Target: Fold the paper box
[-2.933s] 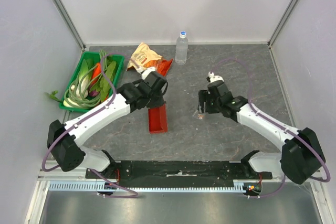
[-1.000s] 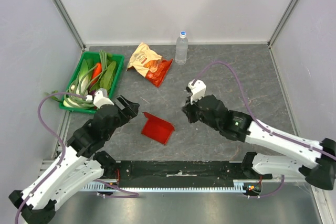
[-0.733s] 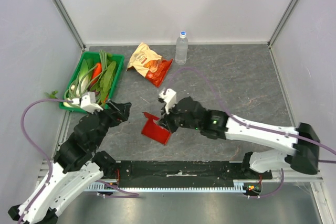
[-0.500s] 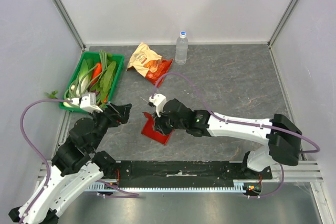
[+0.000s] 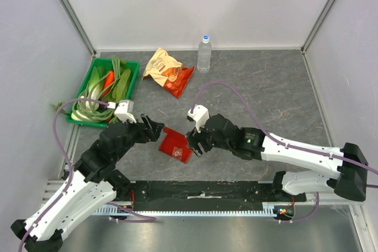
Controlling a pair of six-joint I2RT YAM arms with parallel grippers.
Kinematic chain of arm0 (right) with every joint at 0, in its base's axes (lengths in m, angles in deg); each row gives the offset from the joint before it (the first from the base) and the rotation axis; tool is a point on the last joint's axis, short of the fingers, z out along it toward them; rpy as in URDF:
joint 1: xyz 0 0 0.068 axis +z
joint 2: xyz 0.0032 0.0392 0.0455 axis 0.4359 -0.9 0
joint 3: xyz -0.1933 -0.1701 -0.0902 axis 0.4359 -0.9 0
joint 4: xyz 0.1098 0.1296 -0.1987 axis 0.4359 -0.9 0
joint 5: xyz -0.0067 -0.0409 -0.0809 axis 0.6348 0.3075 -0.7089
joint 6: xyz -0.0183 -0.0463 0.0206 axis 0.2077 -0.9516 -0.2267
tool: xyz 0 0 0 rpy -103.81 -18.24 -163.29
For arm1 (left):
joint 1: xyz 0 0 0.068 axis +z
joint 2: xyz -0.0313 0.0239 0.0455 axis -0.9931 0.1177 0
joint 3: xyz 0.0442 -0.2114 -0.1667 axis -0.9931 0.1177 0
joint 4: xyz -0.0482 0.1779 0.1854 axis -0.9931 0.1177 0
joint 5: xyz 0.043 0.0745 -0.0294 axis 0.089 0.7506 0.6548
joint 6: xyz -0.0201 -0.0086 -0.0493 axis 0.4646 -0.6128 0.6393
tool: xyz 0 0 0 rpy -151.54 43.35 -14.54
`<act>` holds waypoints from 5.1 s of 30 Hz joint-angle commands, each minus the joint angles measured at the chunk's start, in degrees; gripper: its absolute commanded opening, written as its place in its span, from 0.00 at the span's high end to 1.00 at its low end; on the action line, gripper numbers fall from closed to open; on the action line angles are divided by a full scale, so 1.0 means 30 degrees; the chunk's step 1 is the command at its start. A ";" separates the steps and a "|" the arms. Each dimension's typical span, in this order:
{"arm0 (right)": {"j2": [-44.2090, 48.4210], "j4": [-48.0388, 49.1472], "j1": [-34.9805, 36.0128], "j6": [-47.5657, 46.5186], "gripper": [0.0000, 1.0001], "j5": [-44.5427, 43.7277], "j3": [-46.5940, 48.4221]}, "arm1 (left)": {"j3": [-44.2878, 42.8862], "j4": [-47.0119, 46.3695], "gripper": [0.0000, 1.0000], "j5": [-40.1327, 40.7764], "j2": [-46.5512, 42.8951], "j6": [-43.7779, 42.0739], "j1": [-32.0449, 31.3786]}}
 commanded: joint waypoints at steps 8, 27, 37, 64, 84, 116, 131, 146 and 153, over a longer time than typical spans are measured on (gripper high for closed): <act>-0.1898 0.5501 -0.1117 -0.2497 0.38 0.0856 -0.3929 | 0.3625 -0.4108 0.20 -0.3071 0.1456 0.1422 0.0141; -0.0993 0.5216 -0.6943 -0.5572 1.00 0.2807 -0.3665 | 0.6238 -1.0467 0.19 -0.2250 0.4911 0.1543 0.0170; -0.2867 0.3893 -0.7066 -0.7361 1.00 0.8266 -0.3108 | 0.6472 -1.6765 0.13 -0.6174 0.8310 -0.1268 0.2482; -0.1695 0.4389 -0.7065 -0.5368 0.58 0.6859 -0.3460 | 0.8408 -1.6949 0.38 -0.7232 0.6057 -0.2502 0.3247; -0.2662 0.4918 -0.7065 -0.5163 0.70 0.7592 -0.3313 | 0.7997 -1.5453 0.51 -0.7262 0.6905 -0.1915 0.2310; -0.1433 0.4216 -0.7065 -0.5398 0.84 0.2851 -0.3517 | 0.4013 -1.4133 0.90 -0.0029 1.1446 -0.7214 -0.2553; -0.2135 0.5382 -0.7211 -0.6041 0.55 0.1967 -0.3518 | 0.5154 -1.5862 0.94 0.0445 1.0479 -0.9940 -0.2993; -0.4243 0.8990 -1.1780 -0.9819 0.43 1.0722 -0.3139 | 0.5331 -1.6887 0.96 -0.1988 1.1737 -1.1550 -0.2993; -0.5182 0.7700 -1.1782 -1.0408 0.55 1.2221 -0.2404 | 0.5097 -1.7005 0.98 -0.1988 1.2031 -1.1759 -0.2993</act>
